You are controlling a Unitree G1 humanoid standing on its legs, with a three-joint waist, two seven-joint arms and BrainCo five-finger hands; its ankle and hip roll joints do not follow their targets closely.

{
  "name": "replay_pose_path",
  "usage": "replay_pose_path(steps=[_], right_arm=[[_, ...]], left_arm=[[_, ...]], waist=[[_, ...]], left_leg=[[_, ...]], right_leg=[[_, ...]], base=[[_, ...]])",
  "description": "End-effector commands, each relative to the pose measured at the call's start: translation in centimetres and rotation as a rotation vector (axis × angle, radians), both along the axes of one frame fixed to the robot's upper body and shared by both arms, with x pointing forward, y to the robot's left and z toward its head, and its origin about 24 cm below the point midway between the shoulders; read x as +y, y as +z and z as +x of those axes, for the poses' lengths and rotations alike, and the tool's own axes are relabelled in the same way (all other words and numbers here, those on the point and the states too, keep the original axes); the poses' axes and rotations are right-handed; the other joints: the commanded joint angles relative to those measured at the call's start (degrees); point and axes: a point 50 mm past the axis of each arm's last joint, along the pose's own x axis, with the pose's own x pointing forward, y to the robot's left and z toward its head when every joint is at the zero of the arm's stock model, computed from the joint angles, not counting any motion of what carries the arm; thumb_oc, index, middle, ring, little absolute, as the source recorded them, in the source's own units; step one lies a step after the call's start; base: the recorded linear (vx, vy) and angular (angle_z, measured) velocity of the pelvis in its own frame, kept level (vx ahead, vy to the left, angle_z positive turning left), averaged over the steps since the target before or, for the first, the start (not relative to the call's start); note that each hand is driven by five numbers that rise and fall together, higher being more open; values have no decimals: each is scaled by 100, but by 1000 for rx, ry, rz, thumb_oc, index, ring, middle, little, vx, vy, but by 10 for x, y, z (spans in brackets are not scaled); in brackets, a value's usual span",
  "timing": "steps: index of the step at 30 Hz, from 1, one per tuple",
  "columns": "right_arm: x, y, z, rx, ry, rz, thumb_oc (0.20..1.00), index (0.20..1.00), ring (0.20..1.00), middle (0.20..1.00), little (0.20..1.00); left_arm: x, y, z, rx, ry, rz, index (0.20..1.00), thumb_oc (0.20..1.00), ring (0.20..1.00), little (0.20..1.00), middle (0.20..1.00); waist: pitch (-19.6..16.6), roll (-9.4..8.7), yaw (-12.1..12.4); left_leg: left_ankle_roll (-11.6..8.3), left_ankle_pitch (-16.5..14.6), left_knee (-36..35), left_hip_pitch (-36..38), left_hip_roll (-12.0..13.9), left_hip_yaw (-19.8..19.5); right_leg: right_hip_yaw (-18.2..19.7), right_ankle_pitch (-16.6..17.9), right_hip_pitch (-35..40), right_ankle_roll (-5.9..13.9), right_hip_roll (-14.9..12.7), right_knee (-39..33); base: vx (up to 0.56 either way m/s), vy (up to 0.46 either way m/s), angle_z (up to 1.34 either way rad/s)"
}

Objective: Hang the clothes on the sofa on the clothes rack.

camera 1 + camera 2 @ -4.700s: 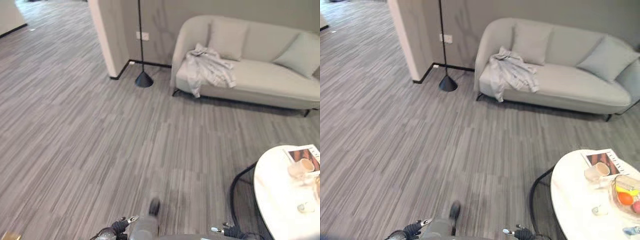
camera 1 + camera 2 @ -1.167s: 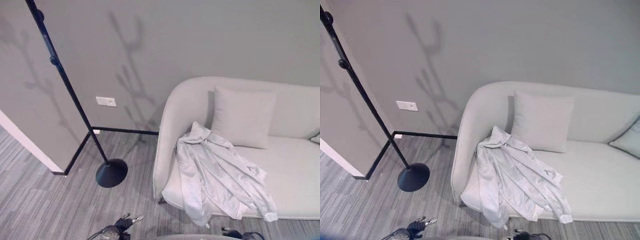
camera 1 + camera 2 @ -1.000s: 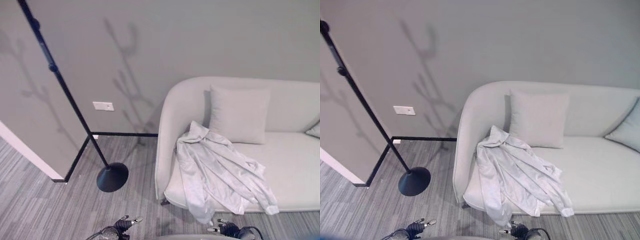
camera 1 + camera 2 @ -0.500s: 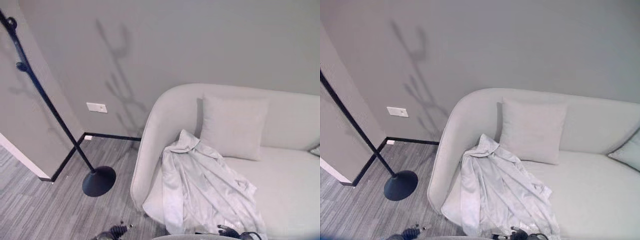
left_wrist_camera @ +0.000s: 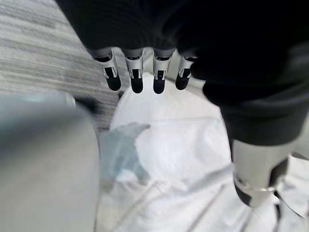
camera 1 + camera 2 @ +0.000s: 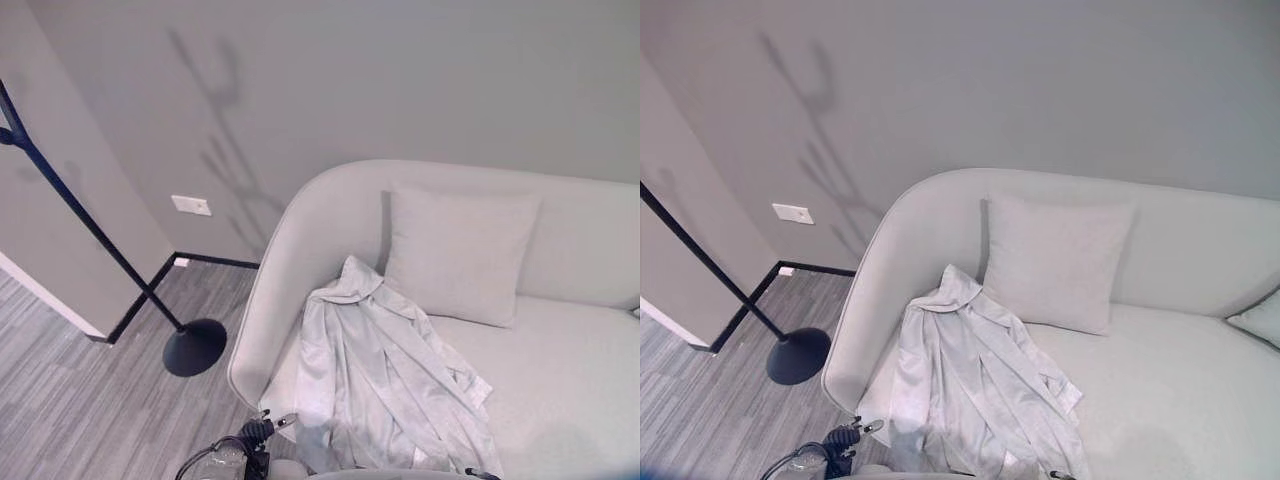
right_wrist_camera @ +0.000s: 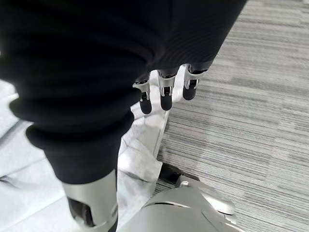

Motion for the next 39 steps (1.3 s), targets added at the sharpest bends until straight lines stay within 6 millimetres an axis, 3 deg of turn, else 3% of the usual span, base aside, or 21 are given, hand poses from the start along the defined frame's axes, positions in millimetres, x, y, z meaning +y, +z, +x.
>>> replay_pose_path(steps=[1,6,17,20,22,26,27,28,29,30,33,34,36,37,39], right_arm=[[8,0,10,-31,6,22,1000,1000,1000,1000,1000],[17,0,17,-45,17,47,1000,1000,1000,1000,1000],[18,-2,13,-30,27,48,1000,1000,1000,1000,1000],[15,0,17,-51,21,43,1000,1000,1000,1000,1000],[9,5,29,-106,21,35,1000,1000,1000,1000,1000],[-24,32,65,-286,17,-24,1000,1000,1000,1000,1000],[-35,51,92,-392,55,-57,1000,1000,1000,1000,1000],[-37,61,107,-444,81,-65,1000,1000,1000,1000,1000],[-37,72,122,-494,115,-72,1000,1000,1000,1000,1000],[-37,72,122,-494,115,-72,1000,1000,1000,1000,1000],[-25,120,182,-703,246,-109,1000,1000,1000,1000,1000],[-25,120,182,-703,246,-109,1000,1000,1000,1000,1000],[-2,168,237,-872,355,-154,1000,1000,1000,1000,1000],[-2,168,237,-872,355,-154,1000,1000,1000,1000,1000],[1,211,269,-991,407,-237,1000,1000,1000,1000,1000]], left_arm=[[0,4,14,-39,-35,14,1000,1000,1000,1000,1000],[7,5,14,-28,-37,40,1000,1000,1000,1000,1000],[12,3,9,-11,-31,68,1000,1000,1000,1000,1000],[12,8,18,-52,-45,71,1000,1000,1000,1000,1000],[15,20,39,-149,-64,72,1000,1000,1000,1000,1000],[28,63,71,-405,-52,34,1000,1000,1000,1000,1000],[29,85,86,-507,-81,30,1000,1000,1000,1000,1000],[28,93,93,-538,-120,37,1000,1000,1000,1000,1000],[26,101,102,-566,-168,47,1000,1000,1000,1000,1000],[26,101,102,-566,-168,47,1000,1000,1000,1000,1000],[14,137,147,-682,-327,119,1000,1000,1000,1000,1000],[14,137,147,-683,-327,119,1000,1000,1000,1000,1000],[-11,175,194,-805,-453,191,1000,1000,1000,1000,1000],[-11,175,194,-806,-453,191,1000,1000,1000,1000,1000],[-18,210,221,-906,-480,244,1000,1000,1000,1000,1000]], waist=[[-344,-2,24],[-399,-76,6],[-429,-82,42],[-425,-76,41],[-380,-76,51],[-236,-92,83],[-147,-94,85],[-95,-94,79],[-52,-99,71],[-46,-98,75],[248,-150,65],[259,-150,67],[897,-198,148],[898,-198,148],[1451,-239,249]], left_leg=[[490,69,-1,320,-54,-32],[517,-35,-1,398,-238,72],[526,-71,-1,520,-272,155],[528,-71,-1,517,-275,159],[534,-65,-1,503,-283,152],[574,-59,-1,498,-302,160],[576,-51,-1,484,-298,187],[577,-44,-1,478,-295,199],[574,-40,-1,465,-293,215],[574,-41,-1,471,-293,218],[570,-1,-1,388,-283,239],[570,-2,-1,395,-284,240],[557,85,-1,203,-259,180],[557,85,-1,204,-259,180],[534,157,-1,32,-229,118]], right_leg=[[682,93,343,231,-604,57],[537,117,340,241,-845,57],[396,88,369,293,-1009,57],[398,90,353,304,-1009,57],[404,95,339,313,-1011,57],[413,133,292,331,-1014,57],[426,142,253,351,-1010,57],[433,143,229,361,-1005,57],[440,139,202,367,-1004,57],[442,139,206,367,-1004,57],[475,149,85,377,-977,57],[476,148,92,377,-977,57],[518,145,-63,383,-924,57],[518,145,-62,383,-924,57],[549,148,-188,381,-876,57]], base=[[119,235,-66],[44,166,-35],[17,55,2],[0,0,0],[-1,26,-5],[-13,20,-8],[0,0,0],[0,0,0],[-16,13,-5],[-14,15,-11],[-52,11,-8],[-101,-5,0],[-193,-16,0],[-193,-28,1],[-225,-40,2]])
